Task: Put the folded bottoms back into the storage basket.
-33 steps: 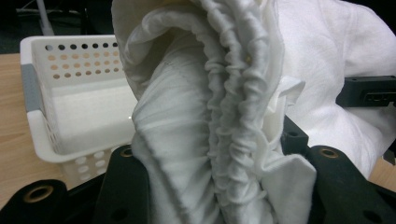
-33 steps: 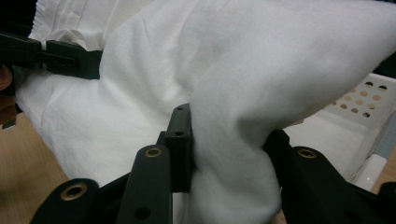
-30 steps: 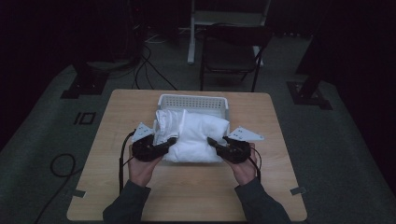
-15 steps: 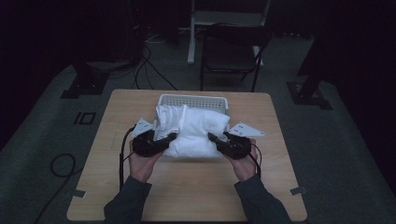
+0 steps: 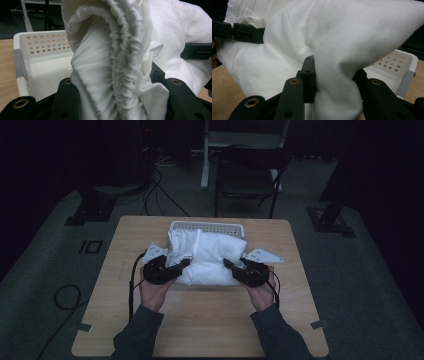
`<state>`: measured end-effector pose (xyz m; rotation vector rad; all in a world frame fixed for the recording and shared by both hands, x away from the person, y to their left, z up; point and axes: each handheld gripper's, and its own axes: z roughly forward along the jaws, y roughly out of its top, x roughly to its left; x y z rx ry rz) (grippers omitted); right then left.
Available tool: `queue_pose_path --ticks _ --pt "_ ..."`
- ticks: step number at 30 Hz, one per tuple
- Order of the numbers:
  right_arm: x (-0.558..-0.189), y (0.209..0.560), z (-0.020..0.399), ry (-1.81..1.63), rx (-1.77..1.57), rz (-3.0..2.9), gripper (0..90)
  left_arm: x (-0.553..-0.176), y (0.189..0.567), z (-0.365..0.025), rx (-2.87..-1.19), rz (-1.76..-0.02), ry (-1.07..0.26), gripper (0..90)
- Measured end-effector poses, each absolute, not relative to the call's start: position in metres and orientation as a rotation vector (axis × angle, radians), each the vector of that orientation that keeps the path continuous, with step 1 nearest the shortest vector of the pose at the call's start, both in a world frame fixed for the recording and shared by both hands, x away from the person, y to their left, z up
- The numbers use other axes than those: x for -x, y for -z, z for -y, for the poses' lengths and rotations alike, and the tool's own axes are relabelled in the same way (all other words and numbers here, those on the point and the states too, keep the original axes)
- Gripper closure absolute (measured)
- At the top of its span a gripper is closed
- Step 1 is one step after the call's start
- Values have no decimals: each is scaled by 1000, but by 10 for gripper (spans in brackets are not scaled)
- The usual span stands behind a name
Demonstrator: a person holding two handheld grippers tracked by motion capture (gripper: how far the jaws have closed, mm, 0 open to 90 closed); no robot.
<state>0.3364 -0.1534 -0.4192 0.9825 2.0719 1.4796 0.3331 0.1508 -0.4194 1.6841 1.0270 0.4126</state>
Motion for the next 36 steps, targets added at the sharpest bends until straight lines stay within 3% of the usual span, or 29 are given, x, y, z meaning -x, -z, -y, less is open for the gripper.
queue_pose_path --ticks 36 --pt "-365 408 153 -1464 -1037 -2013 659 -362 405 -142 -1667 -1046 -452 527"
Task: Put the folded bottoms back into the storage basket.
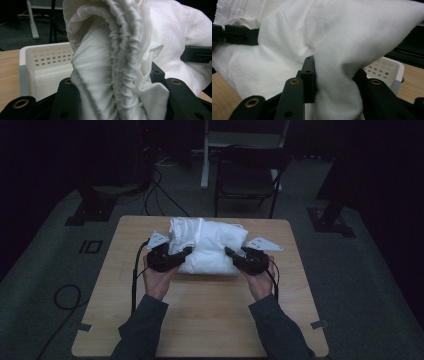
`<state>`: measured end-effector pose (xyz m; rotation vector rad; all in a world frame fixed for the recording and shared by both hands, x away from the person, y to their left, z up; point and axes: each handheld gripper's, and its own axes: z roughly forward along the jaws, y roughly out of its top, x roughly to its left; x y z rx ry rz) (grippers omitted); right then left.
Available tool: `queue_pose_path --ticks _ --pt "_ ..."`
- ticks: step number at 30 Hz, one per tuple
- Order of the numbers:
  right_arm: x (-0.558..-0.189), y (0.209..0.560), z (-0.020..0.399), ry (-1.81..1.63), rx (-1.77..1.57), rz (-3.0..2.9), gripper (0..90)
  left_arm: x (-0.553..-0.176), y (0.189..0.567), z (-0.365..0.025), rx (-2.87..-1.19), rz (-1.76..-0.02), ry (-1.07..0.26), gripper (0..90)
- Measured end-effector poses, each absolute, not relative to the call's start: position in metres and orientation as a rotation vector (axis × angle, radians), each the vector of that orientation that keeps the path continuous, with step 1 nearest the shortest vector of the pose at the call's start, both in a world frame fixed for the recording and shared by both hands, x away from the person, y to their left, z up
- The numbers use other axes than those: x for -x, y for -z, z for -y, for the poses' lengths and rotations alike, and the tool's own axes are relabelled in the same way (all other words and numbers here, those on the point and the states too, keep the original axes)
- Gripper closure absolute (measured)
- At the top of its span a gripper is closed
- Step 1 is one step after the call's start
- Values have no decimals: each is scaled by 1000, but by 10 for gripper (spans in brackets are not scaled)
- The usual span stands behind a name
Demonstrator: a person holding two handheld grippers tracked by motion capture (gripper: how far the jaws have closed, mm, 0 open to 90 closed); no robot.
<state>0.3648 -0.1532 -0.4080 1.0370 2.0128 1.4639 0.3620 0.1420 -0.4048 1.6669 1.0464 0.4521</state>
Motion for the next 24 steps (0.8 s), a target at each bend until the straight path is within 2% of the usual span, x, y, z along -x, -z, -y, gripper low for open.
queue_pose_path --ticks 24 --pt "-384 403 148 -1432 -1065 -1987 665 -381 401 -139 -1663 -1078 -473 528"
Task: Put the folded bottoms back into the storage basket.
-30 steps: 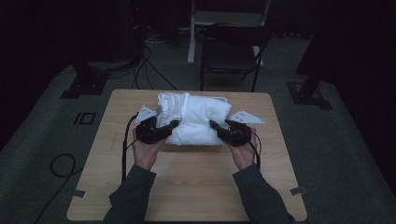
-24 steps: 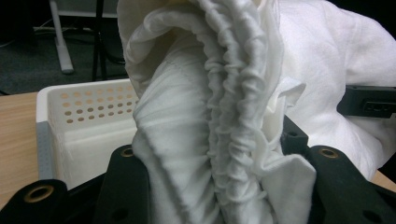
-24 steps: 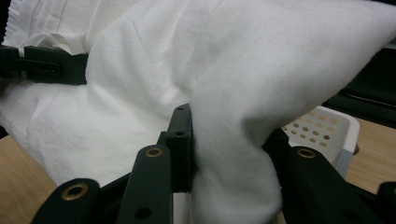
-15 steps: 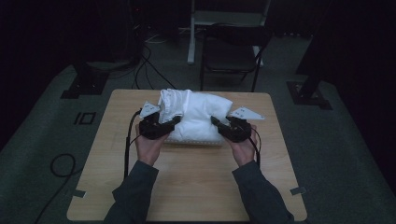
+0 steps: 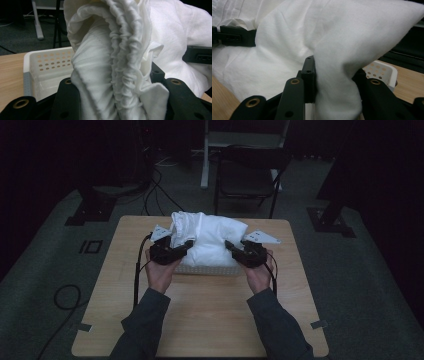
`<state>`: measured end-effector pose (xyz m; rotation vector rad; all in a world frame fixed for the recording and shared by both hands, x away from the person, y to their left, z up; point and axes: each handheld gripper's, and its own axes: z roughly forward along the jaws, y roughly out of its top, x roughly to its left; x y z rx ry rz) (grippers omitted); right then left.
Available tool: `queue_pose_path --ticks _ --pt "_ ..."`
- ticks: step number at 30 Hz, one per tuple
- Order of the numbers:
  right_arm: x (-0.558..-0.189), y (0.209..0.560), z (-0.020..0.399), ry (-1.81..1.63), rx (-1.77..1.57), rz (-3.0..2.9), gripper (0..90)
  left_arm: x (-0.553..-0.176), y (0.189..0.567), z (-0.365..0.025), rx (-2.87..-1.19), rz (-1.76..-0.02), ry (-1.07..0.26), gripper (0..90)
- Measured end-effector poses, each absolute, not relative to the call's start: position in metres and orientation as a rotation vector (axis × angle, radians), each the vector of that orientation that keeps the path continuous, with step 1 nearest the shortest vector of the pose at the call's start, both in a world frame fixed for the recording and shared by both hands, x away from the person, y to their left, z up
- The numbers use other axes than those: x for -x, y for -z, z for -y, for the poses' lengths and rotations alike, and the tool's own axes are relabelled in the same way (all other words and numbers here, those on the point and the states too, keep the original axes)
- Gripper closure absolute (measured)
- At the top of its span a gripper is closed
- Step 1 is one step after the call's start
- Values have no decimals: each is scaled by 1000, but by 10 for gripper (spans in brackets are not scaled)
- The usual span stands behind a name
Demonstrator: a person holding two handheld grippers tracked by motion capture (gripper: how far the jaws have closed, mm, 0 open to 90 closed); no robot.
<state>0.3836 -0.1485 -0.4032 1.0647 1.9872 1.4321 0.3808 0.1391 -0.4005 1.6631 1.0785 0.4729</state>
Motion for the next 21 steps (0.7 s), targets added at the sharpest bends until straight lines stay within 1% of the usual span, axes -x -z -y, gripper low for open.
queue_pose_path --ticks 21 --pt "-398 395 143 -1425 -1090 -1968 665 -395 390 -139 -1655 -1101 -493 529"
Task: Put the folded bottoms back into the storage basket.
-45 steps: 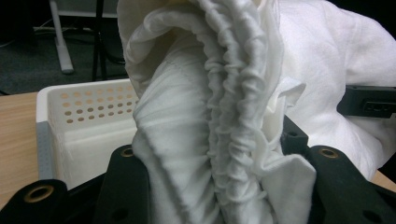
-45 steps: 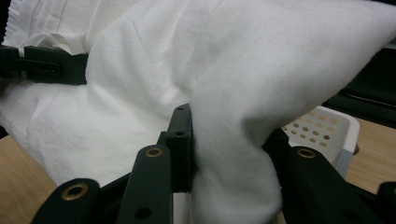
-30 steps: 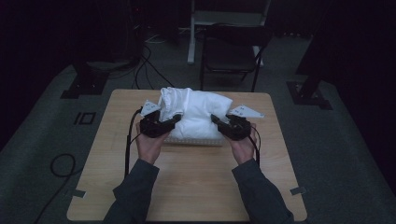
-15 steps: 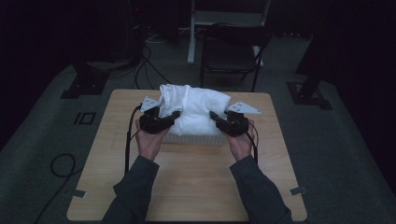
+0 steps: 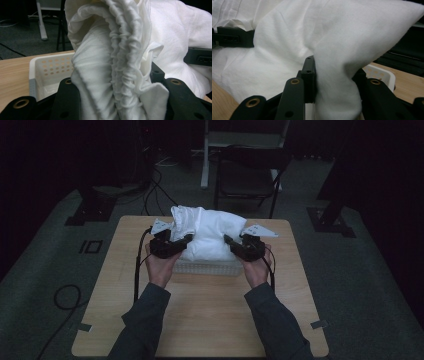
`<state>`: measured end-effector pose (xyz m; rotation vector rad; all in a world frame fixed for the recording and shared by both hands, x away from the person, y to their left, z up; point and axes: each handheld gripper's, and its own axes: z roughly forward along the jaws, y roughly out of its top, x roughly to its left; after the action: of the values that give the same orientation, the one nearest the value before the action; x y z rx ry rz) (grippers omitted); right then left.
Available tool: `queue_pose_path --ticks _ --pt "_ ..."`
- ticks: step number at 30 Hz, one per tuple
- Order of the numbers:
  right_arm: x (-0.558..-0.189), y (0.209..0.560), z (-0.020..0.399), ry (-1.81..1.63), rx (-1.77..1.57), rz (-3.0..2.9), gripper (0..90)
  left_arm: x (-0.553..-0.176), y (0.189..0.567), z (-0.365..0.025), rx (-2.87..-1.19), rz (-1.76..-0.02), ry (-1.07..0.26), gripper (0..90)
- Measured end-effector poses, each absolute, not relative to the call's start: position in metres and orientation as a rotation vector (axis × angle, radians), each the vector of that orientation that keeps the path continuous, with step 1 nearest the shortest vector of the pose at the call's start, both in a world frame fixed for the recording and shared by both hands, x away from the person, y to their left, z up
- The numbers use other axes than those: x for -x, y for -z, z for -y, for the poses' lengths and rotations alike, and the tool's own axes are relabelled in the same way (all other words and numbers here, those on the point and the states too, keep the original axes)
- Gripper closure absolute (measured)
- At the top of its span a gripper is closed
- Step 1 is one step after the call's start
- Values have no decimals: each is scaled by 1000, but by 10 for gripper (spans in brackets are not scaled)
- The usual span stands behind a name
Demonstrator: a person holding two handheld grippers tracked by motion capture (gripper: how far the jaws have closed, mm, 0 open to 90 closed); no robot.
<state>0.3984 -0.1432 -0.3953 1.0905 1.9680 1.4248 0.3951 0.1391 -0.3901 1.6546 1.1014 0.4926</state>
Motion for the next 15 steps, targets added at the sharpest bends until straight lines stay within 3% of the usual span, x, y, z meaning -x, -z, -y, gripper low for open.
queue_pose_path --ticks 15 --pt "-411 393 139 -1413 -1108 -1966 666 -406 389 -142 -1636 -1136 -475 528"
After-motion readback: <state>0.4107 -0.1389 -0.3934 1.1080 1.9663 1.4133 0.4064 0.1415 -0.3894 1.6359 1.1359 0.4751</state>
